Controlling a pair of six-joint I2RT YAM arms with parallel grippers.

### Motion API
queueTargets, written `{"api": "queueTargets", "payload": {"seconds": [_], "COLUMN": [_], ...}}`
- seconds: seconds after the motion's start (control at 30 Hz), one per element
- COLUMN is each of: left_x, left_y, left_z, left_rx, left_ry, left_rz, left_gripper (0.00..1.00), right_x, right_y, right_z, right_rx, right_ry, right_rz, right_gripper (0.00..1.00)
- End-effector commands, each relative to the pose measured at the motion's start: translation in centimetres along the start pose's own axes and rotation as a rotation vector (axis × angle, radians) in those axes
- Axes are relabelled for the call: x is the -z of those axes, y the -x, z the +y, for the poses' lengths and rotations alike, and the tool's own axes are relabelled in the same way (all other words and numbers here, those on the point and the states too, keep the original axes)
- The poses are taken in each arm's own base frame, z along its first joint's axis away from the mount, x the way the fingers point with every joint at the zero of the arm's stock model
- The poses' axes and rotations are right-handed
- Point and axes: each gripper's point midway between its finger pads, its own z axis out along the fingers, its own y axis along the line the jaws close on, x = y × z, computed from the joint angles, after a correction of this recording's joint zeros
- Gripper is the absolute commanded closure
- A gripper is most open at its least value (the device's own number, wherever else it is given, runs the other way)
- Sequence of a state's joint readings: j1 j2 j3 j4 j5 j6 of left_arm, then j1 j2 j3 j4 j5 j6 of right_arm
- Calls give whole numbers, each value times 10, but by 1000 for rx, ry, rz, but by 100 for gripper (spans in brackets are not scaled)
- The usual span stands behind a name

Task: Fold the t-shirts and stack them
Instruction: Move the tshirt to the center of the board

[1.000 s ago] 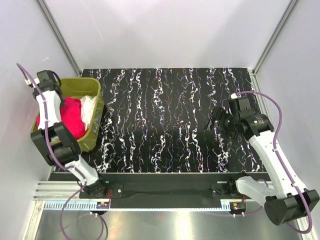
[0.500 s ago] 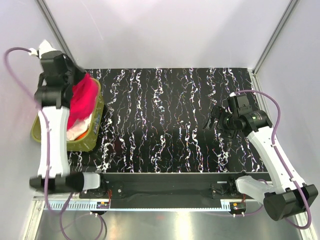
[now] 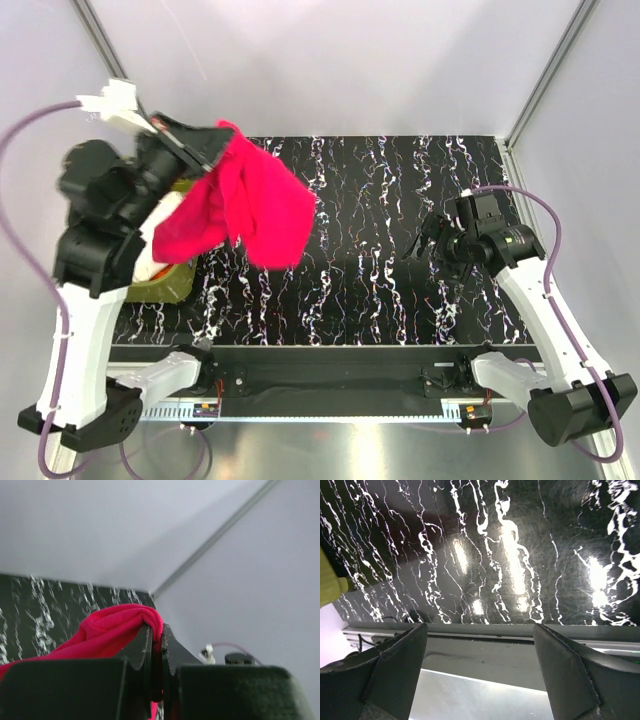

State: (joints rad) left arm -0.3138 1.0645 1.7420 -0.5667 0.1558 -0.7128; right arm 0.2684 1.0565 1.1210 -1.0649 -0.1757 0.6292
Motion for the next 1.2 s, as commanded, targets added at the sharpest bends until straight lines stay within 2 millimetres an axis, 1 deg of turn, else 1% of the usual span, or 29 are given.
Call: {"api": "queueTargets", "payload": {"seconds": [0.0,0.03,0.1,0.13,0.17,0.2,0.23,0.37,0.4,0.47,0.5,0.53,0.57,0.6,0.63,0.67,0.7,0.73,0.77,0.8,0.83,0.9,0.93,0.97,1.0,1.03,1.07,1.1,1.17], "left_x": [-13,-13,-19,-30,-26,-28,-31,-37,-37,-38,-31,-36,-34,-26,-25,-19,-5,4,10,26,45,66,85,92,95,95,94,94,83], "left_y": [-50,-63,-67,-80,-58,-54,-43,-41,-43,-57,-57,-84,-96,-96,-130,-142,-143,-178,-185,-205,-219,-229,-244,-247,-249,-254,-257,-270,-283], "left_z": [-7,-18,-37,-51,-79,-93,-116,-131,-131,-123,-120,-99,-86,-72,-41,-26,-14,23,49,78,104,140,163,173,176,178,176,172,161], "left_rx": [56,52,20,11,-20,-30,-47,-56,-57,-61,-62,-63,-63,-69,-76,-88,-97,-108,-127,-125,-137,-170,-179,-187,-188,-201,-202,-197,-174], "left_ry": [-99,-116,-152,-187,-262,-298,-359,-405,-411,-398,-389,-334,-297,-241,-157,-120,-90,14,116,212,315,452,549,593,594,580,554,497,410], "left_rz": [160,187,217,264,222,220,203,210,218,258,260,326,357,346,427,450,437,526,523,566,625,646,704,715,723,738,747,799,827], "left_gripper": [100,100,100,100,100,100,100,100,100,100,100,100,100,96,96,96,96,94,81,66,63,53,34,29,28,22,19,19,19], "right_x": [-3,-6,-8,-9,-10,-11,-11,-11,-10,-10,-9,-9,-9,-8,-9,-9,-11,-13,-15,-19,-22,-29,-32,-36,-39,-42,-45,-49,-60], "right_y": [0,0,1,1,4,3,5,6,6,4,3,3,3,1,0,-1,-4,-5,-7,-10,-10,-13,-12,-12,-11,-8,-4,1,9], "right_z": [14,14,16,17,19,20,23,26,27,24,23,22,20,19,17,16,13,12,11,9,9,6,8,6,5,3,0,-1,-11], "right_rx": [-24,-29,-44,-50,-61,-66,-67,-81,-83,-91,-97,-101,-106,-106,-107,-111,-111,-114,-115,-120,-122,-135,-139,-145,-148,-148,-149,-150,-155], "right_ry": [60,59,63,62,66,68,79,84,88,83,82,79,72,72,67,63,56,53,50,44,45,36,42,31,23,9,-14,-33,-106], "right_rz": [11,18,22,28,22,29,28,31,29,29,24,22,17,15,17,17,25,30,39,52,56,76,74,84,81,76,61,57,31], "right_gripper": [6,6,6,6,6,6,6,6,6,6,6,6,6,6,6,6,5,5,5,5,5,6,6,6,6,6,6,5,8]}}
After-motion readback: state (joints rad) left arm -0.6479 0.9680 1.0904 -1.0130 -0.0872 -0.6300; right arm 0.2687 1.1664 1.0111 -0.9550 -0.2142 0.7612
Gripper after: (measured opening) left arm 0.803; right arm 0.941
